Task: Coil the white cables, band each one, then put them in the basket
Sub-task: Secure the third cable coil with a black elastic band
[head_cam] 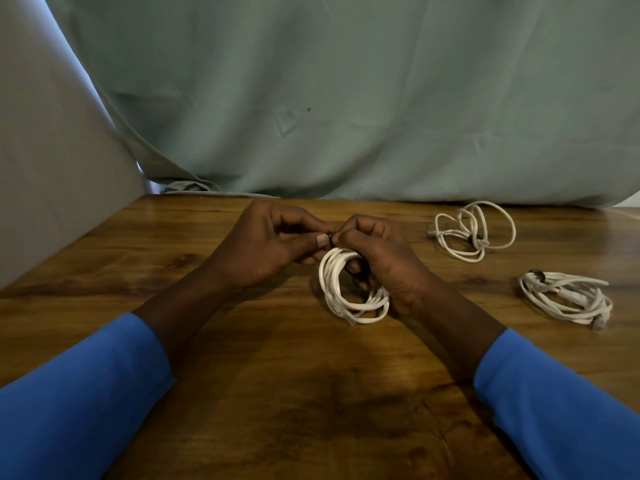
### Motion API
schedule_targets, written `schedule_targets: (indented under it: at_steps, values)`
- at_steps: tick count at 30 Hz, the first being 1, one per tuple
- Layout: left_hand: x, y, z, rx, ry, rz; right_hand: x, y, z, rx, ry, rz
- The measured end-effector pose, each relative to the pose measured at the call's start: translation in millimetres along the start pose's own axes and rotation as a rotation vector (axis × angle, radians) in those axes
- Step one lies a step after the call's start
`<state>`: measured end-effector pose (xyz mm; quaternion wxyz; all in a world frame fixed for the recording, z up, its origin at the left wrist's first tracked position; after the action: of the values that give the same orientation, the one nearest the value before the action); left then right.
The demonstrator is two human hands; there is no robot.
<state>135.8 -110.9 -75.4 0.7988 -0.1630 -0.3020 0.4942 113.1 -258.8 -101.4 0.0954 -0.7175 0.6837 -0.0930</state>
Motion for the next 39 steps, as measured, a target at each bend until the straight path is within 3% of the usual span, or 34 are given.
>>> schedule_targets:
  at_steps: [10,17,24,39]
  values:
    - [-8,7,-20,0.197,0.324,0.033,-5,5,4,-0.147,-0.06,-0.162]
    - [-8,5,-3,0.123,0.139,-0.034,-2,7,13,-0.297,-0.085,-0.23]
    - [-12,7,-7,0.137,0.115,-0.065,-12,14,14,-0.393,-0.167,-0.4]
    - [-18,12,-23,0.287,0.37,0.001,-2,8,15,-0.35,-0.134,-0.286]
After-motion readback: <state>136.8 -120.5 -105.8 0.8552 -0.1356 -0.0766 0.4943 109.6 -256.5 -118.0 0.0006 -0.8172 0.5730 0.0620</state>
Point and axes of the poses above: each hand's wrist, its own y-axis away from the middle knuckle, its own x-axis out of the back of the hand, z = x × y, the point moved 8 cm from there along -y, towards the middle knuckle, and after that the axes turned 1 degree about -x, right-handed, at the moved point
